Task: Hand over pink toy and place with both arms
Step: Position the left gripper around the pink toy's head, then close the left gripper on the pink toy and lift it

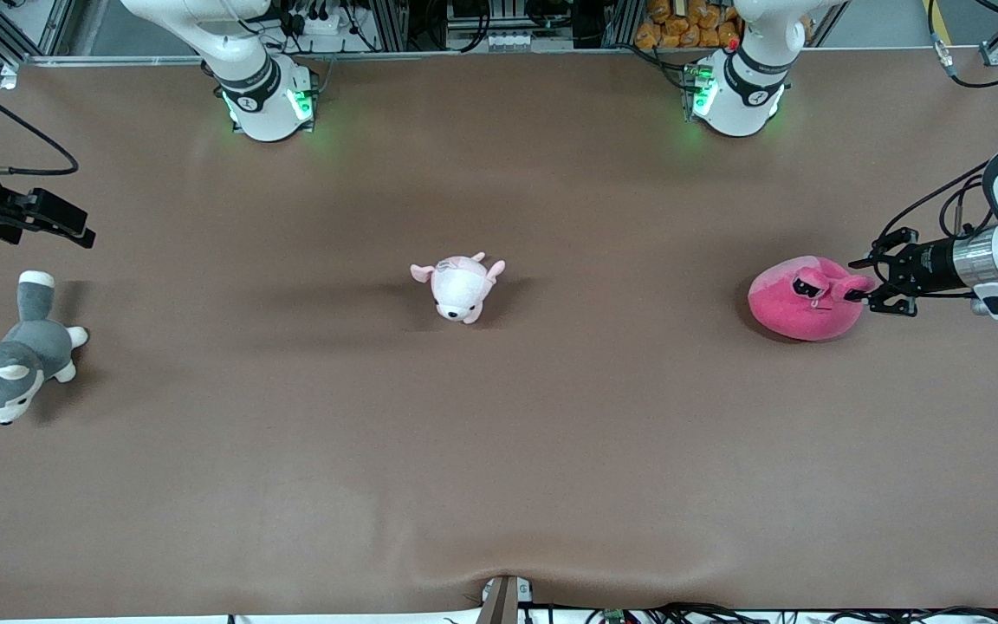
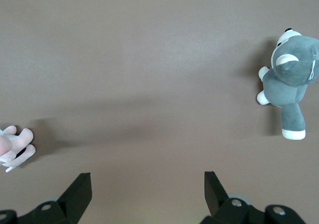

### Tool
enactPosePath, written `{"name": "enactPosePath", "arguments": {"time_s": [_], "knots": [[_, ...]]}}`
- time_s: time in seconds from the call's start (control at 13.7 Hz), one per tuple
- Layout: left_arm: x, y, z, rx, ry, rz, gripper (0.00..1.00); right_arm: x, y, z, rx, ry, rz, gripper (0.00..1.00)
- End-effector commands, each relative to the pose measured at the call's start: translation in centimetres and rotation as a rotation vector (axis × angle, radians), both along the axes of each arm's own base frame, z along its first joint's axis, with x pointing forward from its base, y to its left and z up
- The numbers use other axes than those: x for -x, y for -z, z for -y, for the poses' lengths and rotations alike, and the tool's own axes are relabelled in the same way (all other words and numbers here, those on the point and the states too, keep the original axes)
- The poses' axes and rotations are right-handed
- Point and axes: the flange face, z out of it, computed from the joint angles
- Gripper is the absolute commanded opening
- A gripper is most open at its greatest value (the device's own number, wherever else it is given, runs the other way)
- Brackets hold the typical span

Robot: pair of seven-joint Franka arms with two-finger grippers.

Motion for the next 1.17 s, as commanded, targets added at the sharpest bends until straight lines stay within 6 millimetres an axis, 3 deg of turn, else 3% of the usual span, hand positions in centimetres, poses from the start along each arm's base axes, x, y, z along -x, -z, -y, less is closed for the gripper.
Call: {"name": "enactPosePath", "arguments": {"time_s": [0.0,0.22,0.29,0.59,0.8,1.1], "knots": [[0.0,0.1,0.3,0.007,-0.021,0.011,0.41,0.0,-0.2,0.1,0.011,0.01,0.005,1.0],[-0.3,-0.1,0.4,0.007,-0.019,0.017,0.18,-0.1,-0.2,0.0,0.011,0.008,0.004,1.0],[-0.4,-0.3,0.7,0.007,-0.017,0.021,0.01,-0.1,-0.2,0.0,0.011,0.008,0.004,1.0],[-1.5,-1.8,1.9,0.018,-0.018,0.045,0.0,-0.1,-0.1,0.0,0.011,0.008,0.002,1.0],[-3.2,-4.9,3.7,0.017,-0.029,0.054,0.0,-0.1,-0.1,-0.1,0.011,0.005,0.002,1.0],[-5.1,-9.3,8.1,0.017,-0.048,0.047,0.0,-0.1,-0.1,-0.3,0.01,0.002,0.004,1.0]]}}
